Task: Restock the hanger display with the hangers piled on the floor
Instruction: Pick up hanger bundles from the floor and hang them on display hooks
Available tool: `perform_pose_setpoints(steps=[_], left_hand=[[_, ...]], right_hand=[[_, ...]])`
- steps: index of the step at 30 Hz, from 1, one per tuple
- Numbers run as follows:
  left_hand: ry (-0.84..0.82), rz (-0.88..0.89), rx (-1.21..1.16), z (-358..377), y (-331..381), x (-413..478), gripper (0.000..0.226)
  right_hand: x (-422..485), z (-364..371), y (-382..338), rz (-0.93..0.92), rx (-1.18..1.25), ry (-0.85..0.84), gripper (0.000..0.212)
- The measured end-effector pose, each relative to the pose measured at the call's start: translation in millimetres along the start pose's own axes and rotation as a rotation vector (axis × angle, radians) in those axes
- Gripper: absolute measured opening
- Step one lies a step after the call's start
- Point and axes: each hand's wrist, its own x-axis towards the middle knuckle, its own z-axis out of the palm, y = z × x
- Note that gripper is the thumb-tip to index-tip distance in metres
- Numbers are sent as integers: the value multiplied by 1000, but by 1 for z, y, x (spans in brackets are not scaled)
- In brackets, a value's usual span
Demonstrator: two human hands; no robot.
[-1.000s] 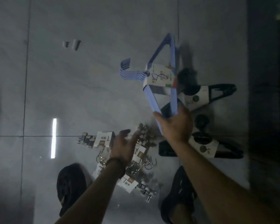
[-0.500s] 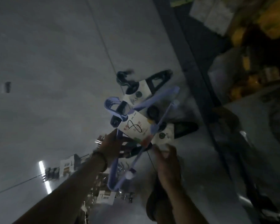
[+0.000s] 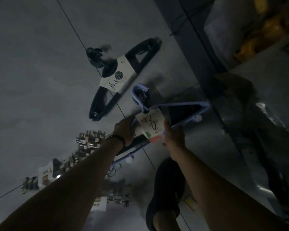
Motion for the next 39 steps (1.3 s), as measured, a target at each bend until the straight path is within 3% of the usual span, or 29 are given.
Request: perform_pose_setpoints(steps=[1,5,7,10,12,14,17,21,23,24,27,29,31,33,36,39], left_hand=[[7,-10,-47,3,2,4,50],[-65,-221,-198,10,-8,18,71],[-187,-300,-258,8,-3,17,79],[-405,-386,-458,3,1,4,60],[-488,-462,-558,4,-8,-11,72],[-470,-459,-679,6,-15,-33,82],[-369,-395,-773,-2,-18,-72,78],[-310,-359,-783,-47,-8,-141,43],[-271,-333,-793,-80,4,-175,42],[-253,-292,-761,-100,13,-191,41],[-233,-115,-653,-174,52,-244,68],[-240,25,-540,-231,90,-287,72],[-294,119,-433,-288,132,-335,87],[-365,203,-334,-341,176,-384,99],[-366,427,-14,-402,257,-477,97],[-311,577,284,-449,325,-564,96]], right_hand=[[6,-2,0,40,58,-43,68],[11,0,5,170,302,-235,60],[4,3,8,202,324,-289,60],[-7,3,18,238,267,-313,71],[-14,4,24,208,252,-290,67],[-31,8,26,178,340,-312,62],[-65,10,25,167,455,-259,55],[-146,-3,2,169,433,-357,36],[-194,-12,-17,104,335,-361,24],[-222,-17,-31,35,228,-303,26],[-311,-44,-73,-295,-75,53,98],[-380,-73,-118,-612,-316,330,115],[-448,-109,-166,-908,-582,507,119],[-518,-146,-213,-1077,-766,368,124],[-631,-194,-267,-1073,-1013,51,134],[-749,-235,-296,-994,-926,-104,116]])
